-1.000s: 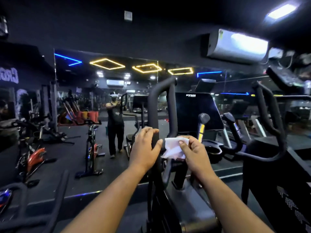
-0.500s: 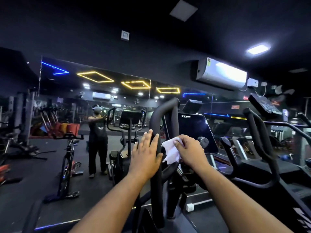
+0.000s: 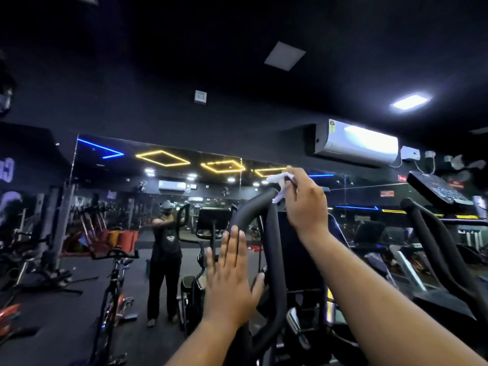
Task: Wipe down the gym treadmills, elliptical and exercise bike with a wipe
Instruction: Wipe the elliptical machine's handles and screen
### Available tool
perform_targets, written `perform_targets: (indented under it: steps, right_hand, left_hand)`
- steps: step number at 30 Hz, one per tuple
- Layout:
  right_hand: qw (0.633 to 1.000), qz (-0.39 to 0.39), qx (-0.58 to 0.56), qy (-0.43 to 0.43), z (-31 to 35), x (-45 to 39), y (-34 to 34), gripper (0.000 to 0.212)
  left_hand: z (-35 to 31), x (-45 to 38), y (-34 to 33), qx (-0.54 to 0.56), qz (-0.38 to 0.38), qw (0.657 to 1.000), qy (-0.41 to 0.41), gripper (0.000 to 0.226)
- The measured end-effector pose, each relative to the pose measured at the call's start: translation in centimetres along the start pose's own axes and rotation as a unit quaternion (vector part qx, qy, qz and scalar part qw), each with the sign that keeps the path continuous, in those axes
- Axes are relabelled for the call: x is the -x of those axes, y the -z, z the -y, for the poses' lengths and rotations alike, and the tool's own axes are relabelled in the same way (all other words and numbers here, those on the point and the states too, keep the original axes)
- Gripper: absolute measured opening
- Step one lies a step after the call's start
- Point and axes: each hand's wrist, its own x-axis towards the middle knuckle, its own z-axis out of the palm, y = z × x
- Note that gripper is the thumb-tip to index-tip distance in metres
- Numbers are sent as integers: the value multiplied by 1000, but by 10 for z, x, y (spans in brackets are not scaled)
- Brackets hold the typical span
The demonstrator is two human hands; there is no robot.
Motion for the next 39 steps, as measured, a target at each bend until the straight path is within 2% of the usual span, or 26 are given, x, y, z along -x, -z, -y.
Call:
perform_targets:
  steps: [2, 3, 6, 8, 10, 12, 15, 17, 21, 23, 26, 28, 30, 34, 35, 37, 39]
  right_hand:
    - [999, -16, -15, 31, -8, 8, -19, 29]
    - [999, 6, -24, 33, -10, 15, -29, 34]
    - [983, 174, -36, 52, -11, 43, -53, 51]
    - [960, 243, -19, 139, -13, 55, -63, 63]
    - [942, 260, -17, 212, -27, 47, -63, 69]
    - [935, 272, 0, 229, -46, 32, -58, 72]
    - [965, 231, -30, 124, -56, 19, -52, 67]
    - [963, 241, -45, 109, -41, 28, -55, 64]
    - [896, 337, -19, 287, -19, 45, -53, 65]
    - [895, 324, 26, 307, -35, 31, -54, 57]
    - [939, 275, 65, 196, -54, 20, -59, 70]
    - [947, 269, 56, 167, -44, 31, -65, 63]
    - [936, 281, 26, 211, -30, 46, -70, 58]
    - [897, 269, 32, 350, -46, 41, -66, 69]
    - [902, 257, 52, 343, -55, 34, -66, 68]
    - [940, 228, 51, 250, -68, 23, -65, 59]
    - [959, 217, 34, 180, -71, 20, -67, 55]
  left_hand:
    - [5, -1, -3, -10, -6, 1000, -11, 95]
    - [6, -1, -3, -19, -9, 1000, -19, 96]
    - [6, 0, -2, -49, -22, 998, -25, 96]
    - [6, 1, -3, -48, -19, 998, -20, 98]
    - [6, 1, -5, -41, -9, 999, -20, 99]
    - [6, 1, -5, -40, 1, 999, -16, 100]
    - [3, 2, 0, -35, 5, 999, -11, 101]
    - [3, 3, 1, -30, 6, 999, -10, 101]
    - [5, 5, 0, -18, -3, 1000, -9, 100]
    - [5, 6, 0, -17, 3, 1000, -11, 99]
    - [3, 7, 2, -14, 4, 1000, -9, 99]
    - [3, 8, 2, -15, 4, 1000, -8, 98]
    - [4, 9, 1, -13, -3, 1000, -7, 98]
    - [6, 8, -2, -16, -2, 1000, -13, 98]
    - [6, 8, -2, -16, 1, 1000, -13, 99]
    - [6, 8, -1, -15, 7, 1000, -12, 99]
    - [5, 8, 0, -16, 10, 1000, -14, 99]
